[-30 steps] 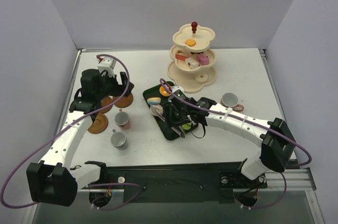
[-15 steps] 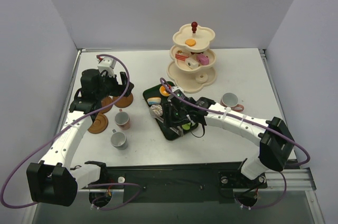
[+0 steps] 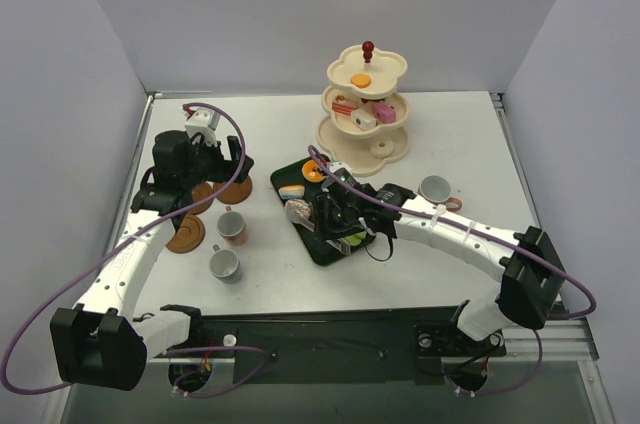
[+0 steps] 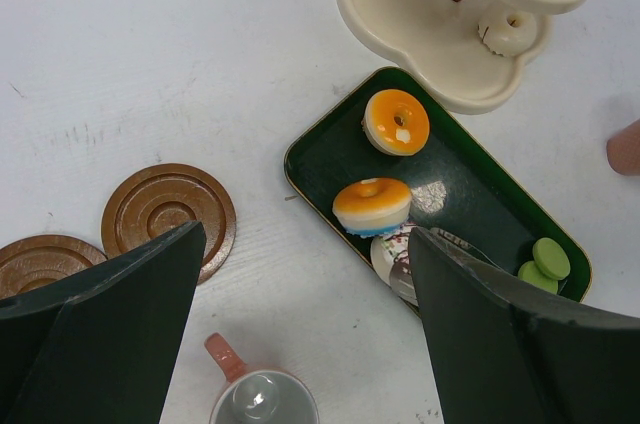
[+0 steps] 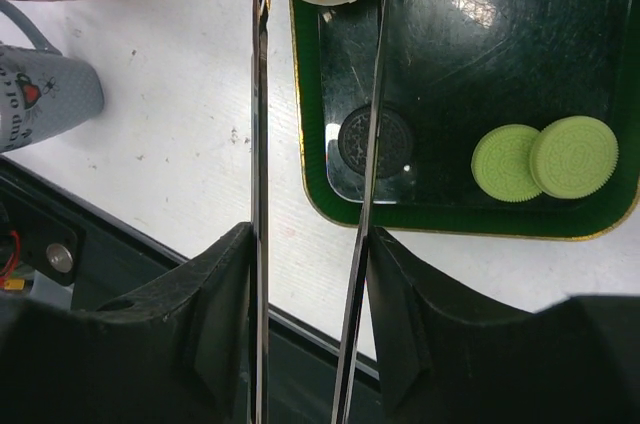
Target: Serve the afternoon tea
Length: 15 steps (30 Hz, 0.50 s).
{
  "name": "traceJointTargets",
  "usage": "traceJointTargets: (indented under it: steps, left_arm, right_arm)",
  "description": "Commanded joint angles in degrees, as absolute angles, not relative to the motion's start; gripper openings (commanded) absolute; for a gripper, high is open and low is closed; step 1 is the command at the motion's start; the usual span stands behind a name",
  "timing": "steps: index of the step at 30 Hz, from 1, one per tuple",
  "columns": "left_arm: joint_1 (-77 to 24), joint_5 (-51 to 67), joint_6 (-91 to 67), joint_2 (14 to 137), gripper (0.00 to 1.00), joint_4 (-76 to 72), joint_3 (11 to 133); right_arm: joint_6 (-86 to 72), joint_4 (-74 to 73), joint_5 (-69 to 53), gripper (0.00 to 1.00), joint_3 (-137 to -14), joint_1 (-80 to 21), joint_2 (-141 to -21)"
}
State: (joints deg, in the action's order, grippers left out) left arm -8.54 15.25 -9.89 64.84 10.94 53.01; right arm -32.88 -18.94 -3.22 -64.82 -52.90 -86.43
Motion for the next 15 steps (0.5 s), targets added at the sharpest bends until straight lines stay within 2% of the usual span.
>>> traceJointTargets:
  steps: [1, 9, 15]
  left_arm:
    - [-8.61, 16.08, -9.93, 64.34, 0.94, 9.32, 54.49]
    - [-8.7, 16.26, -9.93, 64.16, 0.94, 9.23, 54.58]
    - [-8.7, 16.17, -10.02, 63.98, 0.94, 9.23, 54.4]
  right_arm:
    - [-31.82, -22.32, -1.93, 0.34, -66.1, -52.82, -79.46]
    - [-30.06, -27.95, -0.18, 0.33, -64.51, -50.37, -71.2]
    - [-25.5, -28.92, 2.55, 0.33, -63.81, -43.7, -68.91]
